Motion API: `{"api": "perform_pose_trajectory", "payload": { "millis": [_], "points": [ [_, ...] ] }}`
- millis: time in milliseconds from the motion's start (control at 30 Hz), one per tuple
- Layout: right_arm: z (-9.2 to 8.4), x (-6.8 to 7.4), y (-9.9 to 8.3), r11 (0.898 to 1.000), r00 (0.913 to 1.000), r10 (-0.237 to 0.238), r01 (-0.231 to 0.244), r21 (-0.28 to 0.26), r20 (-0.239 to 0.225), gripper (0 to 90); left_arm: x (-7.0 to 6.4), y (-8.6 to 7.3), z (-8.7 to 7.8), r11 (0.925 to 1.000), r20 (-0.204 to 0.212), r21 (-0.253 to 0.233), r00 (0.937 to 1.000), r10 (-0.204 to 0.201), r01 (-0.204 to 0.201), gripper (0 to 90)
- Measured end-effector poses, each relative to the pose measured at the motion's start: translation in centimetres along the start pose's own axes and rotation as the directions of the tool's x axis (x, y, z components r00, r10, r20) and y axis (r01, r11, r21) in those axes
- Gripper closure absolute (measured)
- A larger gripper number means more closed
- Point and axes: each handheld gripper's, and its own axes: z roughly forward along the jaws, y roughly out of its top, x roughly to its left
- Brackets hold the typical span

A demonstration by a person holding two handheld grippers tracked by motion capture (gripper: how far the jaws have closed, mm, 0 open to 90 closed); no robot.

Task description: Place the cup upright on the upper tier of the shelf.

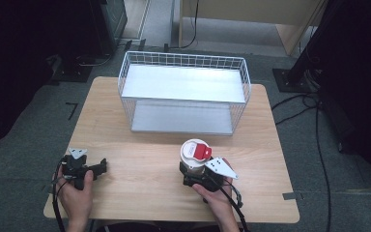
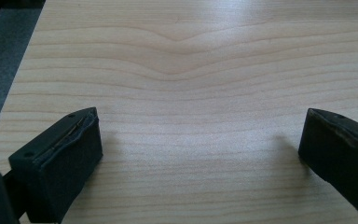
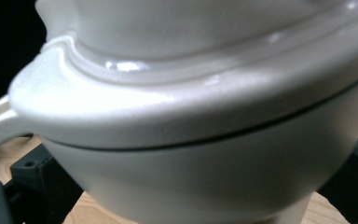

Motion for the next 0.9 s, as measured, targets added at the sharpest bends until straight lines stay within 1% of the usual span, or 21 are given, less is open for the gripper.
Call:
{"api": "perform_pose_trajectory", "payload": {
  "millis": [100,133,167,333,367,467,533,567,600,667,833,867,900],
  "points": [
    [0.1,0.1,-0.2,1.000,0.9999,0.002,-0.002,-0.019,0.013,2.1,0.0,0.0,0.0,1.0000,0.000,0.000,1.0000,0.000,0.000,0.0],
    [0.1,0.2,-0.3,1.000,0.9998,-0.007,0.008,-0.027,0.018,2.7,0.0,0.0,0.0,1.0000,0.000,0.000,1.0000,0.001,-0.001,0.0],
    [0.1,0.2,-0.3,1.000,0.9998,-0.007,0.008,-0.027,0.018,2.7,0.0,0.0,0.0,1.0000,0.000,0.000,1.0000,0.001,-0.001,0.0],
    [-0.2,0.7,-0.5,0.997,0.9974,-0.033,0.037,-0.062,0.064,5.2,0.0,0.0,0.0,1.0000,0.000,0.001,1.0000,0.001,-0.001,0.0],
    [-0.2,0.8,-0.7,0.997,0.9969,-0.032,0.037,-0.069,0.072,5.3,0.0,0.0,0.0,1.0000,0.000,0.000,1.0000,0.000,0.000,0.0],
    [-0.2,0.9,-0.8,0.996,0.9967,-0.027,0.033,-0.078,0.077,5.1,0.0,0.0,0.0,1.0000,0.000,0.000,1.0000,0.000,0.000,0.0],
    [-0.1,0.9,-1.0,0.996,0.9968,-0.013,0.020,-0.088,0.079,4.3,0.0,0.0,0.0,1.0000,0.000,0.000,1.0000,0.000,0.000,0.0],
    [0.0,1.1,-1.1,0.995,0.9962,-0.003,0.011,-0.094,0.087,3.6,0.0,0.0,0.0,1.0000,0.000,0.000,1.0000,0.000,0.000,0.0],
    [0.0,1.1,-1.1,0.995,0.9962,-0.003,0.011,-0.094,0.087,3.6,0.0,0.0,0.0,1.0000,0.000,0.000,1.0000,0.000,0.000,0.0],
    [0.3,1.3,-1.4,0.995,0.9940,-0.011,0.021,-0.096,0.109,2.4,0.0,0.0,0.0,1.0000,0.000,0.000,1.0000,0.000,0.000,0.0],
    [0.5,1.5,-1.4,0.994,0.9918,-0.007,0.020,-0.107,0.128,2.8,0.0,0.0,0.0,1.0000,0.000,0.000,1.0000,0.001,-0.001,0.0],
    [0.5,1.6,-1.5,0.993,0.9886,-0.014,0.032,-0.117,0.150,7.0,0.0,0.0,0.0,1.0000,0.000,0.000,1.0000,0.001,-0.001,0.0],
    [0.5,1.6,-1.5,0.993,0.9886,-0.014,0.032,-0.117,0.150,7.0,0.0,0.0,0.0,1.0000,0.000,0.000,1.0000,0.001,-0.001,0.0]
  ]
}}
